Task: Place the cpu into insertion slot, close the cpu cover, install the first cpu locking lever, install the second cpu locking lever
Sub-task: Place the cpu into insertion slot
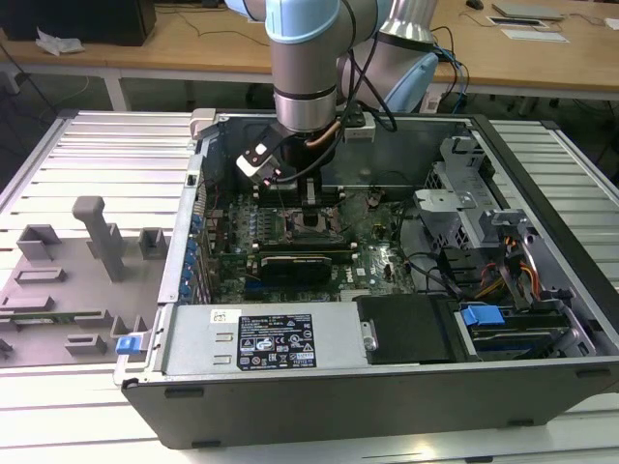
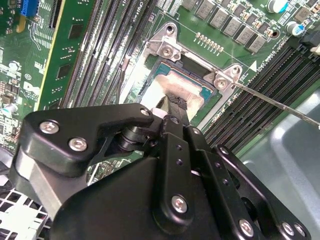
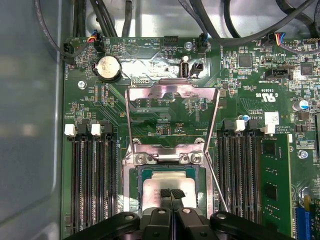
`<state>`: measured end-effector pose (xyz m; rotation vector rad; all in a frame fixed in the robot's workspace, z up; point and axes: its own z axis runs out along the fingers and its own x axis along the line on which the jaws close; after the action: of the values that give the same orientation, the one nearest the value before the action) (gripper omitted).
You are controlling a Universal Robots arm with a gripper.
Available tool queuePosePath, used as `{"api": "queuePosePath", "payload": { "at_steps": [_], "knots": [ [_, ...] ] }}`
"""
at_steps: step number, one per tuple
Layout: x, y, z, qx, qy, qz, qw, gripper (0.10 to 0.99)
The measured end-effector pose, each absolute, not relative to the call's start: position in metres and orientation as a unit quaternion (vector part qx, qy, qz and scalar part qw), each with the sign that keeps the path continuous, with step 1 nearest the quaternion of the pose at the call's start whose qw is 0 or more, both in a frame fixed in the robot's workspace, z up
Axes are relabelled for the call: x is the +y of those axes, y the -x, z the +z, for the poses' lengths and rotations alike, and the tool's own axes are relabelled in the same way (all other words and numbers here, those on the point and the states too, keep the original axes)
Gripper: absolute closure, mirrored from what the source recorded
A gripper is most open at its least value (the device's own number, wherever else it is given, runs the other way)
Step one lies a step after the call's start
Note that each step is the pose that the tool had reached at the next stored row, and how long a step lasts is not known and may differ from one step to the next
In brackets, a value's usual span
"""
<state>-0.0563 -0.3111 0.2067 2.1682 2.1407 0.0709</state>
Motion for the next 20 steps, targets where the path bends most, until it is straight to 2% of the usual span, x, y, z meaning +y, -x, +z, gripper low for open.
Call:
{"api": "queuePosePath", "payload": {
  "at_steps": [15, 20],
  "knots": [
    [-0.311, 0.056, 0.204, 0.683, -0.729, 0.022, 0.047, 0.980],
    [-0.311, 0.056, 0.219, 0.683, -0.729, 0.022, 0.047, 0.980]
  ]
}}
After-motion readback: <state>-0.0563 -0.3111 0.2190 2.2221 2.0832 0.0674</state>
